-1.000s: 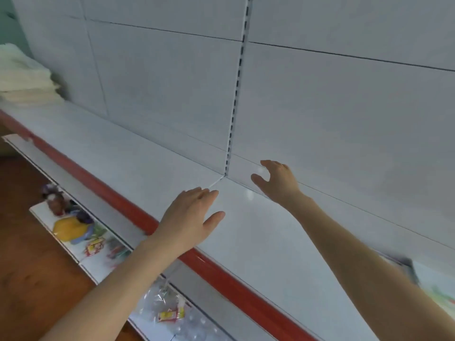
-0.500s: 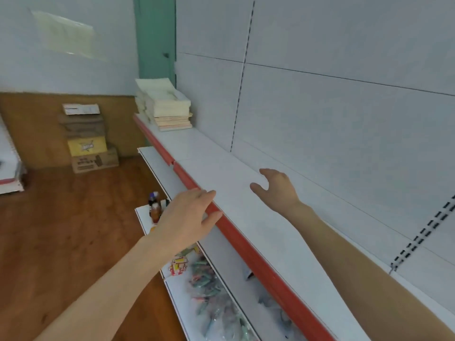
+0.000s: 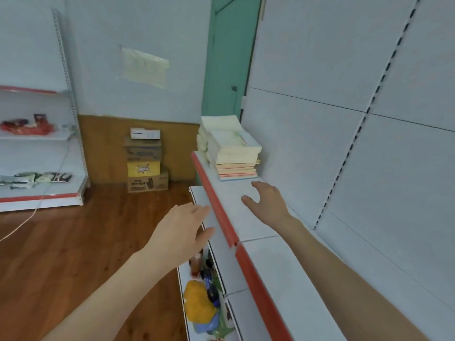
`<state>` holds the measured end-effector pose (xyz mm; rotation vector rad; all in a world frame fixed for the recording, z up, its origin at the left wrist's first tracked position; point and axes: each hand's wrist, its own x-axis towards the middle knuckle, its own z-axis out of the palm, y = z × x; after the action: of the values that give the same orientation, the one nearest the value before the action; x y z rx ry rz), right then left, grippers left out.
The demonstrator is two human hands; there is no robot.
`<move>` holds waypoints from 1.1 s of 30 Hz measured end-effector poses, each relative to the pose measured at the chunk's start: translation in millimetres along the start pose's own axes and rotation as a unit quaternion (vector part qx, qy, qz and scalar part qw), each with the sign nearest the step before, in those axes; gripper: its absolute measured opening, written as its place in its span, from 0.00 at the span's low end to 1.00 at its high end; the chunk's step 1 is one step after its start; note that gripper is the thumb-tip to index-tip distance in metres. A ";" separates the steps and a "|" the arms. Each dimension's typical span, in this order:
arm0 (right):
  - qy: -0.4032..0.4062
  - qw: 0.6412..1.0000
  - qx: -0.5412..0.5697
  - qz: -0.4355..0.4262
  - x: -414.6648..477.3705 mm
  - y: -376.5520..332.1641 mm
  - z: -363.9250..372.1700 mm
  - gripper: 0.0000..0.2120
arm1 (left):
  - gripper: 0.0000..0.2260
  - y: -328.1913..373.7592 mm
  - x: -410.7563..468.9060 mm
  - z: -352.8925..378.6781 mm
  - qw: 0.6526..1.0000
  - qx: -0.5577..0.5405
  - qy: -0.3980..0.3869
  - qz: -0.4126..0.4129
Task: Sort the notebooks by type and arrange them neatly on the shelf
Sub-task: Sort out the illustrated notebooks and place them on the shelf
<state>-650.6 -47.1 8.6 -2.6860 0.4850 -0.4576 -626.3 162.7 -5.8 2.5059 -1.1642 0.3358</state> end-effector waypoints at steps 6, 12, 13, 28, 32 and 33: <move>0.006 0.999 0.006 -0.036 129.0 -52.7 51.8 0.23 | 0.25 -118.7 87.7 5.2 0.999 0.032 0.010 -0.027; 0.026 1.000 -0.009 -0.005 246.3 -89.2 92.8 0.24 | 0.24 -227.2 183.2 0.3 0.999 0.040 0.007 0.007; 0.035 0.999 -0.014 0.002 266.8 -91.2 97.5 0.25 | 0.24 -243.7 200.6 -1.2 0.999 0.037 0.016 0.018; 0.046 0.956 -0.163 0.241 457.7 -49.4 140.5 0.39 | 0.23 -374.5 429.6 51.9 0.984 -0.065 0.033 0.164; 0.029 0.946 -0.200 0.252 458.8 -35.1 154.6 0.31 | 0.24 -381.1 468.6 78.1 0.969 -0.090 0.018 0.230; 0.030 0.945 -0.210 0.249 458.3 -34.8 155.5 0.28 | 0.24 -381.1 476.3 84.8 0.965 -0.103 0.003 0.241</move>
<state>-176.2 -148.6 -1.0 -2.7855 1.3722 -0.3107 -25.4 28.3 4.1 2.0207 -1.7078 0.3229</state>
